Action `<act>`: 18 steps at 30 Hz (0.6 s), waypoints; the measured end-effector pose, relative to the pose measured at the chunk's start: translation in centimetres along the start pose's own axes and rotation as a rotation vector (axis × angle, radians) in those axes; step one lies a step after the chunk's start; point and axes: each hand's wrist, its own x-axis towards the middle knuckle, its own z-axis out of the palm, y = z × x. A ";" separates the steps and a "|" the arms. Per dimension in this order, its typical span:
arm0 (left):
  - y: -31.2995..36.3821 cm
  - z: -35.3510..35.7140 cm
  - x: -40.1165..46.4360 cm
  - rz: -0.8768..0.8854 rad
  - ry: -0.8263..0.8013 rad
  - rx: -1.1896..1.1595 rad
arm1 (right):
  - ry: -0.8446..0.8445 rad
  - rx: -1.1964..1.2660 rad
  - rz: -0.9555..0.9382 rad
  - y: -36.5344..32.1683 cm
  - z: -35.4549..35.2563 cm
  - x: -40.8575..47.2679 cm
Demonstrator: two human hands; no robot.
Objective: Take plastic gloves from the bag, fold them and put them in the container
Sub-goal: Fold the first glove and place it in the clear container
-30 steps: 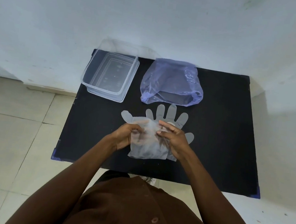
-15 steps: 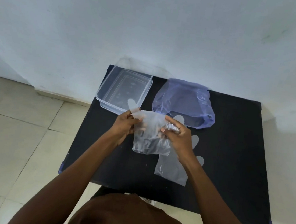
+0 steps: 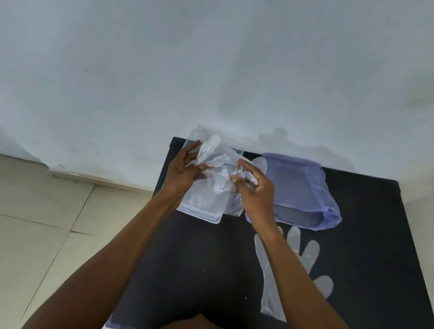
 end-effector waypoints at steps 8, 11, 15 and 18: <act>-2.3 -2.6 5.3 -0.325 0.170 0.012 | -0.004 -0.172 0.236 3.2 4.5 3.9; -2.8 -3.0 6.4 -0.395 0.227 0.041 | -0.012 -0.260 0.289 4.3 5.7 5.0; -3.6 -3.2 7.7 -0.390 0.264 0.182 | -0.051 -0.442 0.284 3.9 6.7 6.4; -4.7 -3.3 8.3 -0.347 0.303 0.368 | -0.112 -0.565 0.279 3.3 7.3 7.0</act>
